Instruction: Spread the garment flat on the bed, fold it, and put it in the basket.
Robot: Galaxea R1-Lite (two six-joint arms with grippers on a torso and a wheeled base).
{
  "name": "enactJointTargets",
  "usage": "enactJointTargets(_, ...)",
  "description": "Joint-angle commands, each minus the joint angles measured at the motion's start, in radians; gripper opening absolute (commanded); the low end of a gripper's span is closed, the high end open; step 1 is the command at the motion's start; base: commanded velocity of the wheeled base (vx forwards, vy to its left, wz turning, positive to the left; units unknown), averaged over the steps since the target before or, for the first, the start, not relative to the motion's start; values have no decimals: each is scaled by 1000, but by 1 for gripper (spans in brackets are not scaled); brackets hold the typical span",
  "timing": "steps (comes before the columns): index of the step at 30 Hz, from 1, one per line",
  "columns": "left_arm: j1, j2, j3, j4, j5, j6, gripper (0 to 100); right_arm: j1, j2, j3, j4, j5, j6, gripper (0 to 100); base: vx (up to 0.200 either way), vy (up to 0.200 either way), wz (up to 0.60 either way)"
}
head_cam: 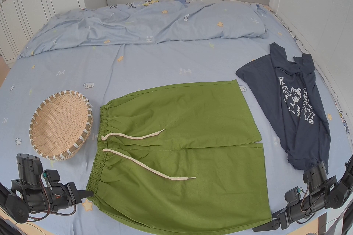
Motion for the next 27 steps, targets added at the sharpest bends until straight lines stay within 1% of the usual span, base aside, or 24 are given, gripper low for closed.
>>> enactJointTargets(1,2,1,18,0,0,0,0,4,34,16,-18,0,1,100,0,0,0)
enactJointTargets(4,1,1,18,0,0,0,0,-4,49,16,-38,2,1,100,0,0,0)
enactJointTargets(13,1,4,18,0,0,0,0,-5,52,16,-38,2,1,100,0,0,0)
enactJointTargets(14,1,4,18,0,0,0,0,-5,52,16,-37,2,1,0,0,0,0)
enactJointTargets(27,1,1,18,8,0,1,0,-8,34,18,-12,2,1,0,0,0,0)
